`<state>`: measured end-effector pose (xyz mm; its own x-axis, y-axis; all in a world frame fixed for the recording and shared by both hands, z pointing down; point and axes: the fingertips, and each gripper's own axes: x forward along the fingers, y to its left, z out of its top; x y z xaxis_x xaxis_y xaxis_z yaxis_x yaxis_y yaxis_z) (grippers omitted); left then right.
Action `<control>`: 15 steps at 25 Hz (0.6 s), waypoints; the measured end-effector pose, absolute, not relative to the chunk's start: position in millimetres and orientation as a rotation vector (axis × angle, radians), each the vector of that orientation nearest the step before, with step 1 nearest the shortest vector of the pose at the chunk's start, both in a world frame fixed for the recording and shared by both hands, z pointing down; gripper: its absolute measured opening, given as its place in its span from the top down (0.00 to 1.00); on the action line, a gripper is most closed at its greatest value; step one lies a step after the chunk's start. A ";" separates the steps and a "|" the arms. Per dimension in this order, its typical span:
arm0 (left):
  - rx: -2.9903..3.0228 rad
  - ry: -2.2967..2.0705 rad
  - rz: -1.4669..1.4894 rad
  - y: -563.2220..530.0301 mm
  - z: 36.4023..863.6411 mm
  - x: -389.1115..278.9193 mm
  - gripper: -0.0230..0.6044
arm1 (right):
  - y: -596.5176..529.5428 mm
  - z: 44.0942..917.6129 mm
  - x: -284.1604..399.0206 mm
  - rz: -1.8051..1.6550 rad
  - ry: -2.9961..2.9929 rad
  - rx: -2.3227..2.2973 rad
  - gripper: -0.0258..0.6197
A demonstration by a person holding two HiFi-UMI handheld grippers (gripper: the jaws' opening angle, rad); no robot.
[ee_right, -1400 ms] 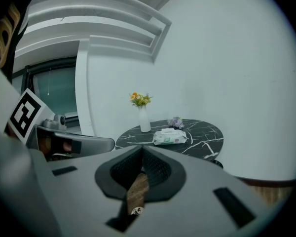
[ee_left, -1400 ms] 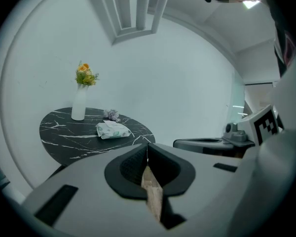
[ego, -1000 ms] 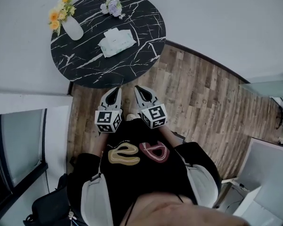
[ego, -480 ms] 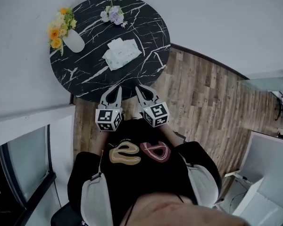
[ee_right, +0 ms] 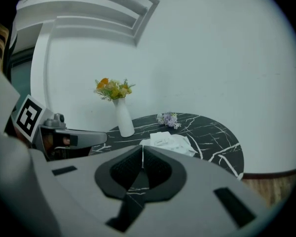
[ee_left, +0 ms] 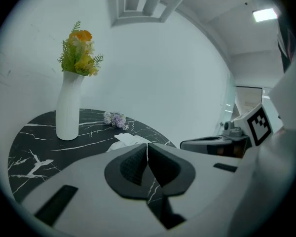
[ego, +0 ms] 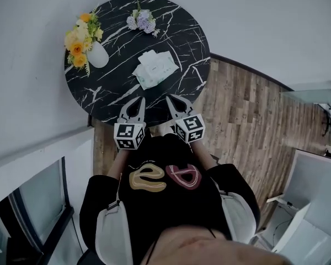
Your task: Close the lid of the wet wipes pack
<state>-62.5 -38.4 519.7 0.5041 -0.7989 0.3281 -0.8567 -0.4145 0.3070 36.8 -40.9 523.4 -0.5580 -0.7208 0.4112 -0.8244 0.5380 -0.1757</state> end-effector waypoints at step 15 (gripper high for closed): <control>2.278 -1.320 0.199 -70.4 533.8 -81.4 0.93 | -100.3 522.8 24.9 0.766 -2.520 1.253 0.94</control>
<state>-81.4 -70.4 533.8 0.5200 -0.7735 0.3623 -0.8459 -0.4077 0.3437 24.9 -100.3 522.8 -0.6103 -0.6747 0.4150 -0.7916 0.4992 -0.3524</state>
